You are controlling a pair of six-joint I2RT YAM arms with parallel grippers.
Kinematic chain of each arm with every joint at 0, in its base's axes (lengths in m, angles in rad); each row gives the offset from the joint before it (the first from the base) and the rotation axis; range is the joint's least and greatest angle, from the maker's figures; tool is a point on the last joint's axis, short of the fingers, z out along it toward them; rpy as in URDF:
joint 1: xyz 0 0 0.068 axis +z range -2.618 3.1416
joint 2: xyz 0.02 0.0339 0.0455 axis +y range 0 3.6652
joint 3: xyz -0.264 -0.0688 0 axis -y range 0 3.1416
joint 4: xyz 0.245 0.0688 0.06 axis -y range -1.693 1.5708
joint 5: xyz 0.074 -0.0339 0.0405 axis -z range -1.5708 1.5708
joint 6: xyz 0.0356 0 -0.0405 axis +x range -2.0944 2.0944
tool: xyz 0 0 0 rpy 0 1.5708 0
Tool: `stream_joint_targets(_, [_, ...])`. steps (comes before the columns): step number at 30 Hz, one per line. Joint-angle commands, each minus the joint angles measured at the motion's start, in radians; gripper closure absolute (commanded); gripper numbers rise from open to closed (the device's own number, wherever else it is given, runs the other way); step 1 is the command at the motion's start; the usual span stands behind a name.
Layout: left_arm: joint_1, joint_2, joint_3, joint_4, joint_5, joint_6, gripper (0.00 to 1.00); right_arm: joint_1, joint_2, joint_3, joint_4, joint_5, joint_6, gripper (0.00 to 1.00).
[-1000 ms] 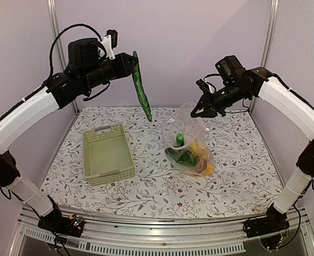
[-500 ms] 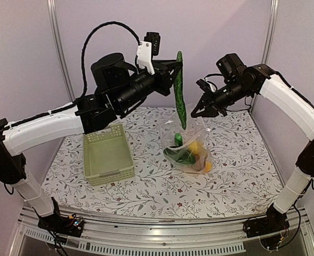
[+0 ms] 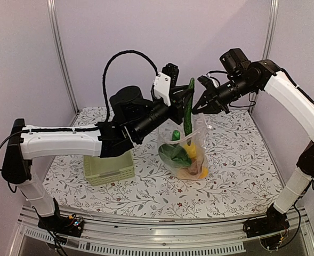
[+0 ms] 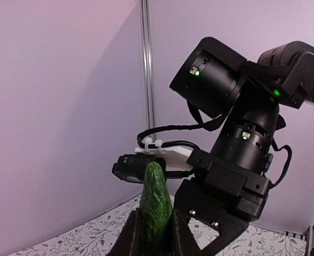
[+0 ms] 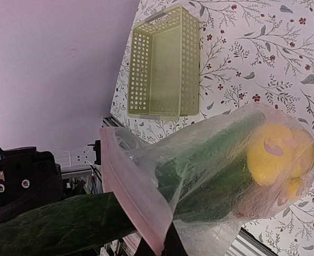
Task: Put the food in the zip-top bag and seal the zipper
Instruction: Place the fake vegetable in the zipper food storage bag, then pass from the right arm to the left
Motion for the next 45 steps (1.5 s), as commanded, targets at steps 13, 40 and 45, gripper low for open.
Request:
stream_joint_targets(13, [-0.038, 0.134, -0.114, 0.260, -0.242, 0.234, 0.57, -0.007, -0.064, -0.009, 0.003, -0.044, 0.029, 1.00])
stream_joint_targets(40, [0.031, -0.391, 0.060, -0.979, 0.468, -0.032, 0.40, 0.004, -0.040, -0.099, -0.061, 0.067, -0.125, 1.00])
stream_joint_targets(45, [0.003, -0.228, 0.212, -1.108, 0.531, 0.099, 0.35, 0.017, 0.007, -0.066, -0.149, 0.165, -0.183, 1.00])
